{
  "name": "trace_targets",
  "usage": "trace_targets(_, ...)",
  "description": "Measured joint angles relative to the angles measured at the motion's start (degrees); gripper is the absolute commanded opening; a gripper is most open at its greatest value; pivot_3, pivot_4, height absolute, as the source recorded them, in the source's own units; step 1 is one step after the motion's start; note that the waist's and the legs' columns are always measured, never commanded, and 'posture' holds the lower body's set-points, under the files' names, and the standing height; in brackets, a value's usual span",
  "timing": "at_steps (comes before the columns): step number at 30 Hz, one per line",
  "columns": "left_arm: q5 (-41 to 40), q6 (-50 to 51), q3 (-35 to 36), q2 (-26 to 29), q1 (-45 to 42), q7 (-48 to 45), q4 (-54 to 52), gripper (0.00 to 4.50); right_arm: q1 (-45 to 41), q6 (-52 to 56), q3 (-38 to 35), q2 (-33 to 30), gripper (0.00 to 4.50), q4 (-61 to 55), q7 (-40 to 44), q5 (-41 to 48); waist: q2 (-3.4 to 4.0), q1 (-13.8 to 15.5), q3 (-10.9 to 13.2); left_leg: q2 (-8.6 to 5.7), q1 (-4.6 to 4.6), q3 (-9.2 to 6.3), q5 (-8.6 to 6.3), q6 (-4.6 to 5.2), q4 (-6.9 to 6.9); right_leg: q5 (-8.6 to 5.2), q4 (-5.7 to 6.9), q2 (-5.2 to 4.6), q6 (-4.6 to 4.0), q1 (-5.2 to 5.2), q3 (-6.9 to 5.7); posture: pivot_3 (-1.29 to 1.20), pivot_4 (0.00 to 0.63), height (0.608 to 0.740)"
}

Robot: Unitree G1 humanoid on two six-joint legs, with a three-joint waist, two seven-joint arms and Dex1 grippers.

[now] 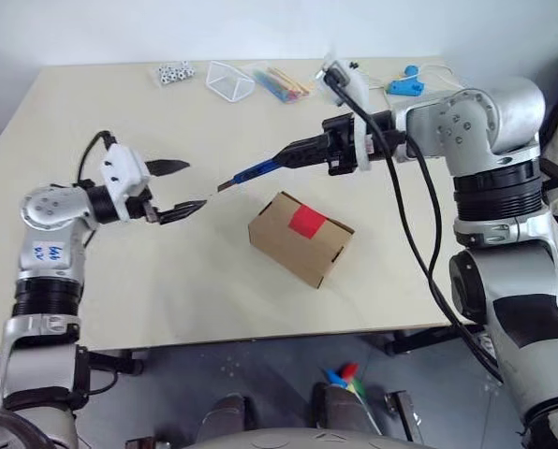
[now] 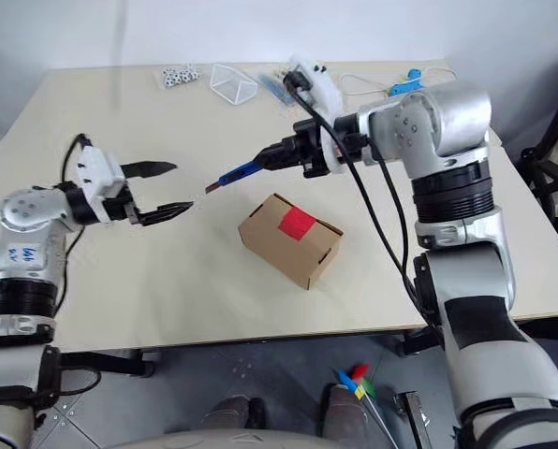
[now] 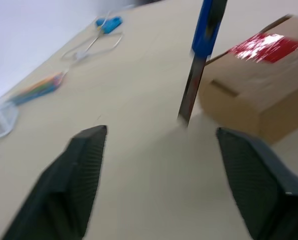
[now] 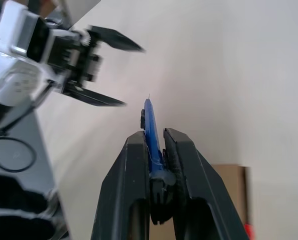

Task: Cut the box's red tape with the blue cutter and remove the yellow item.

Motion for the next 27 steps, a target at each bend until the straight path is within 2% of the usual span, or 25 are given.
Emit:
trace_targets(4,-0.8,2.4,0.1,1.6,0.2,-4.1,-0.1,4.50,0.1,0.3,-2.4,-2.7,0.17,-2.4,-2.3,-0.5,0.00,0.3,0.0,-0.01,-0.02,-0.01,0.00,0.00,-0.01,0.00,0.01,-0.01,0.00,-0.01,-0.01,0.00,0.150,0.740)
trace_targets(8,-2.2,6.3,-1.3,-1.5,0.7,-5.9,-4.1,4.50,2.0,1.6,-4.0,-4.7,0.17,-7.0,-4.4,-0.3,-0.01,0.6,0.0,-0.04,-0.17,-0.13,0.00,0.00,0.12,0.01,-0.01,-0.01,0.02,-0.01,-0.03,0.00,0.150,0.740)
trace_targets(12,-3.0,13.1,-2.5,-5.9,0.2,-2.9,-6.9,3.62,4.7,3.3,-6.2,-7.2,0.17,-11.8,-7.0,-0.3,-0.01,0.4,0.0,-0.03,-0.20,-0.14,0.00,0.00,0.11,0.01,-0.02,-0.01,0.02,-0.03,-0.04,0.00,0.150,0.740)
trace_targets(15,-1.0,20.8,-6.2,-7.4,-1.5,1.1,-9.4,2.67,7.3,5.0,-8.4,-9.2,0.17,-16.5,-9.0,-0.3,-0.02,0.5,0.0,-0.05,-0.24,-0.16,0.00,0.00,0.11,0.01,-0.06,0.00,0.02,-0.03,-0.07,0.00,0.150,0.740)
trace_targets(23,-0.6,23.5,-10.4,-14.1,-7.9,-1.2,-9.9,0.20,12.4,9.5,-10.9,-10.5,0.17,-26.2,-12.7,1.3,-0.01,0.5,0.0,-0.04,-0.26,-0.11,0.00,0.00,0.11,0.01,-0.14,0.01,0.02,-0.04,-0.05,0.00,0.150,0.740)
trace_targets(27,-0.4,26.4,-13.0,-14.6,-10.2,-4.3,-9.5,0.00,14.2,12.0,-13.1,-10.4,0.17,-30.2,-15.0,1.7,-0.01,0.5,0.0,-0.03,-0.26,-0.11,0.00,0.00,0.11,0.01,-0.17,0.02,0.02,-0.04,-0.05,0.00,0.150,0.740)
